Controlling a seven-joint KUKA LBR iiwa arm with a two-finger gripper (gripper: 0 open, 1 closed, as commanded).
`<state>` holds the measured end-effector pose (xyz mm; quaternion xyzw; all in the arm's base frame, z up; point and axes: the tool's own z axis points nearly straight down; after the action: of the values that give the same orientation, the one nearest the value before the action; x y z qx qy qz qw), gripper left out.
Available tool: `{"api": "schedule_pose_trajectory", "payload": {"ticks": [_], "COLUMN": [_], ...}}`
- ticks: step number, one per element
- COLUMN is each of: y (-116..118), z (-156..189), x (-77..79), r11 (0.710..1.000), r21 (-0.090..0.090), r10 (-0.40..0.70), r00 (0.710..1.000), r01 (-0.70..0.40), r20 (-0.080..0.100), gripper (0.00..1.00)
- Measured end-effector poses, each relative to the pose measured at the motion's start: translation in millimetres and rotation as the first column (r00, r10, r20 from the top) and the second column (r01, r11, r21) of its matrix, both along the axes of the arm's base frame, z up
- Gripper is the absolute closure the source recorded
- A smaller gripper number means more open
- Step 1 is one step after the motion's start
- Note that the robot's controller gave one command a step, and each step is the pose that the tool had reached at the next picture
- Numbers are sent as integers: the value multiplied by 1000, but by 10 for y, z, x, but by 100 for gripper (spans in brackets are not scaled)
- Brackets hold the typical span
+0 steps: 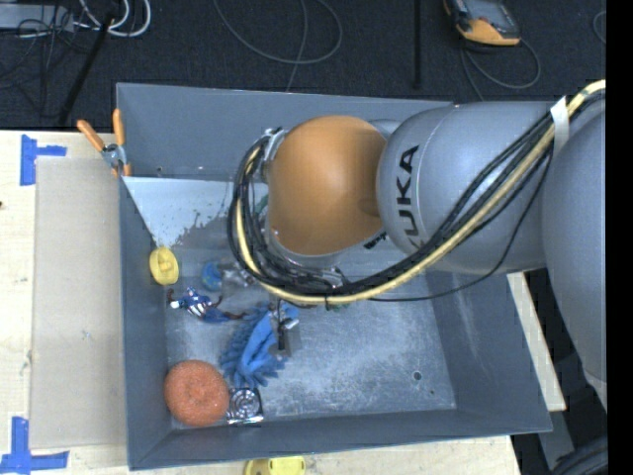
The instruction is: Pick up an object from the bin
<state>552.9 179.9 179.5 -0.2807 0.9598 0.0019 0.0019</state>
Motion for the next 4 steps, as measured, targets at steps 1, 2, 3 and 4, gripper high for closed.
{"api": "schedule_pose_trajectory", "payload": {"ticks": [1, 2, 3, 4], "y": [-265, -267, -268, -87], "z": [-407, -407, -407, -917], "x": [-128, -127, -127, -54], "r11": [963, 963, 964, 883], "r21": [-3, -3, -3, -3], "r10": [269, 268, 267, 469], "r00": [963, 963, 964, 883], "r01": [-269, -268, -267, -470], "r20": [-3, -4, -4, -5], "gripper": [100, 0, 0, 100]}}
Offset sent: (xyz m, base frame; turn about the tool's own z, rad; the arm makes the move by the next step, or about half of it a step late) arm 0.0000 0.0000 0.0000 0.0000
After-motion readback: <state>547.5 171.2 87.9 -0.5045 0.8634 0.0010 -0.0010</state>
